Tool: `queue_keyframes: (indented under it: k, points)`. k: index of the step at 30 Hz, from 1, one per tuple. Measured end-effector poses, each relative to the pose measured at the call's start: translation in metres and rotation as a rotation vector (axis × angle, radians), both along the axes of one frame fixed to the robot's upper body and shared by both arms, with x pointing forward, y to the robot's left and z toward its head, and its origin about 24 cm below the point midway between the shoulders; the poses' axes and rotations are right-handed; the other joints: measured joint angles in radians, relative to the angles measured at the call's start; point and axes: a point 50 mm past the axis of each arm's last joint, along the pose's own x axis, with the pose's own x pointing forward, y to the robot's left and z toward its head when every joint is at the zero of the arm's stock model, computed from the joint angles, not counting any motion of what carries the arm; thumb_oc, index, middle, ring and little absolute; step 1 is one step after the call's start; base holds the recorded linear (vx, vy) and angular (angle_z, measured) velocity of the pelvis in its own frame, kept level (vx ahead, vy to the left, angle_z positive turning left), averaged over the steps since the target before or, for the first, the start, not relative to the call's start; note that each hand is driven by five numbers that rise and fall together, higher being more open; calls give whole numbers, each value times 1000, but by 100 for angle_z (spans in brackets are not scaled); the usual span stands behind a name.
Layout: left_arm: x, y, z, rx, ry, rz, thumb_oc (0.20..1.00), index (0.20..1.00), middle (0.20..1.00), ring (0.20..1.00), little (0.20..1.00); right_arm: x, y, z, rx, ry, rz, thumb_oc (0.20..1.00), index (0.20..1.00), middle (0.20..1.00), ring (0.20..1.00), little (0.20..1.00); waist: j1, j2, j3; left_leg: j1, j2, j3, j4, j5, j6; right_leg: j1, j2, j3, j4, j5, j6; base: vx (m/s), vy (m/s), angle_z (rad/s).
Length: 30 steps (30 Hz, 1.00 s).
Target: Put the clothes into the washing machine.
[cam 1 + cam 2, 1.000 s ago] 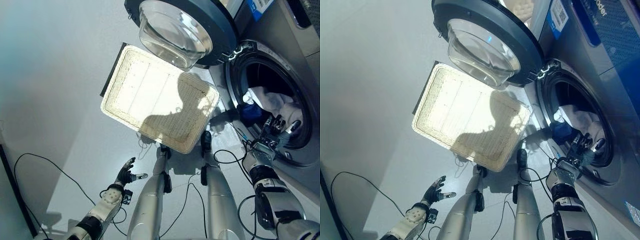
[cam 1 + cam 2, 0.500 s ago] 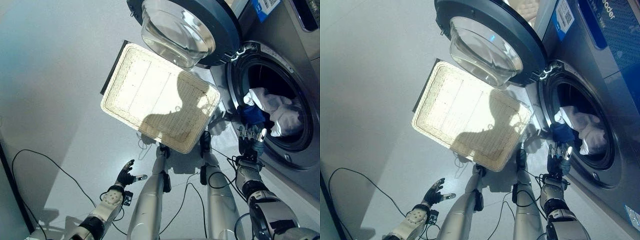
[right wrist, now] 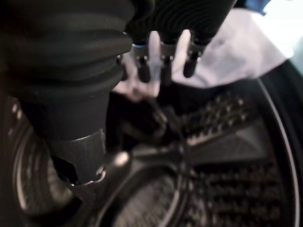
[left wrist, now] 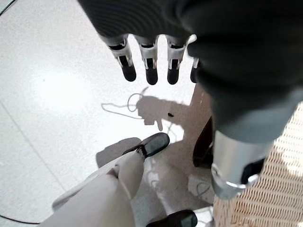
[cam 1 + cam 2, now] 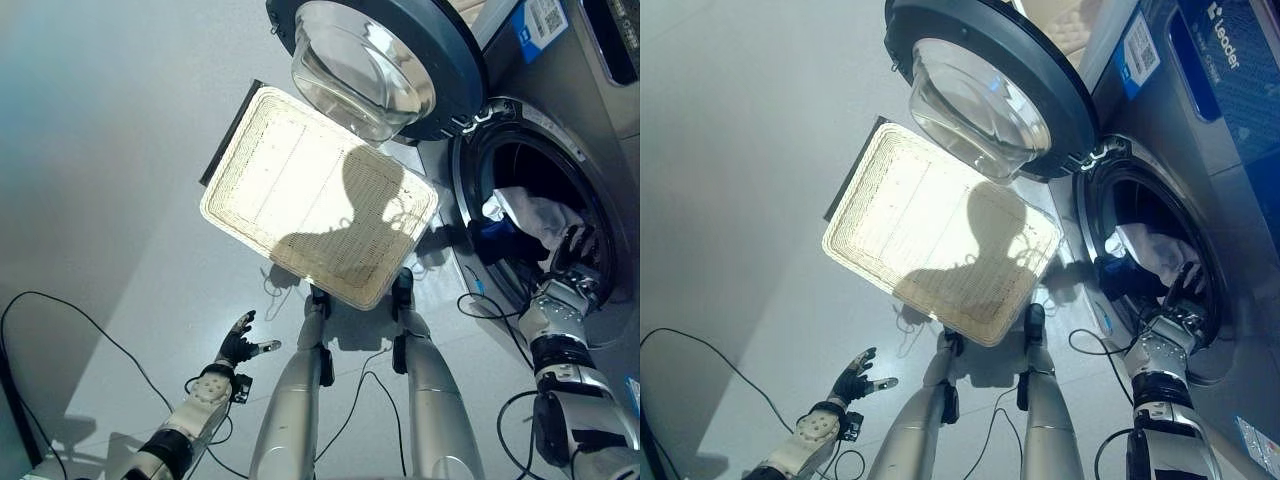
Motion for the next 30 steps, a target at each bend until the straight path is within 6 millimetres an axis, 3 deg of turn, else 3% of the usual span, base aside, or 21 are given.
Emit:
queue_keyframes:
  k: [3,7,10,12,14,17,19,24,27,30]
  points:
    - [-1,-3,-1,-5,3,-10,925,925,925,925,925,-10,-4,6,191,57,-154,1000,1000,1000,1000,1000,8,-2,1,0,-1,-6,1,1,1,8,-1,-6,-15,10,-1,-6,21,5]
    - [0,-7,1,-12,0,-17,896,896,896,896,896,-16,-3,12,301,117,-276,1000,1000,1000,1000,1000,27,-2,1,0,-4,-5,-1,1,2,6,-4,-5,-16,10,1,3,34,-1]
    - [0,-7,1,-11,8,-13,871,871,871,871,871,-16,3,21,237,268,-273,1000,1000,1000,1000,1000,26,5,5,-2,-5,-5,-6,2,2,0,-4,-1,-17,12,-1,-11,61,-8]
    - [0,-6,1,-14,17,-3,868,868,868,868,868,-16,20,36,15,442,-251,1000,1000,1000,1000,1000,22,13,8,-9,-6,3,-10,2,4,-13,-4,9,-18,14,0,-10,57,-11]
    - [1,-4,1,-27,16,12,865,865,865,865,865,-16,32,27,-322,576,-199,1000,1000,1000,1000,1000,11,13,9,-10,-6,3,-10,1,3,-16,-3,13,-19,14,1,-10,21,-4]
    - [2,2,3,-39,4,30,865,865,865,865,865,-15,29,8,-812,592,44,1000,1000,1000,1000,1000,-3,3,11,-10,-4,4,-10,0,2,-15,-1,11,-20,11,6,0,0,0]
    - [2,3,3,-41,3,34,865,865,865,865,865,-16,27,-2,-992,598,155,1000,1000,1000,1000,1000,-6,-2,12,-10,-1,4,-10,0,2,-13,1,11,-23,11,7,-14,-12,-2]
    - [1,-5,2,-64,-11,26,868,868,868,868,868,-12,43,-15,-1221,594,339,1000,1000,1000,1000,1000,-7,-6,11,-22,10,4,-10,-3,-4,-22,12,8,-30,14,8,0,0,0]
    - [-1,-10,-4,-73,-1,28,868,868,868,868,868,-9,47,-23,-1286,652,378,1000,1000,1000,1000,1000,-7,-6,10,-29,12,4,-10,-2,-4,-25,13,2,-34,14,7,-18,21,4]
    - [-3,-11,-6,-67,10,20,868,868,868,868,868,-4,53,-18,-1338,675,359,1000,1000,1000,1000,1000,-5,-7,10,-47,9,4,-10,0,-3,-40,10,0,-36,19,1,-11,41,4]
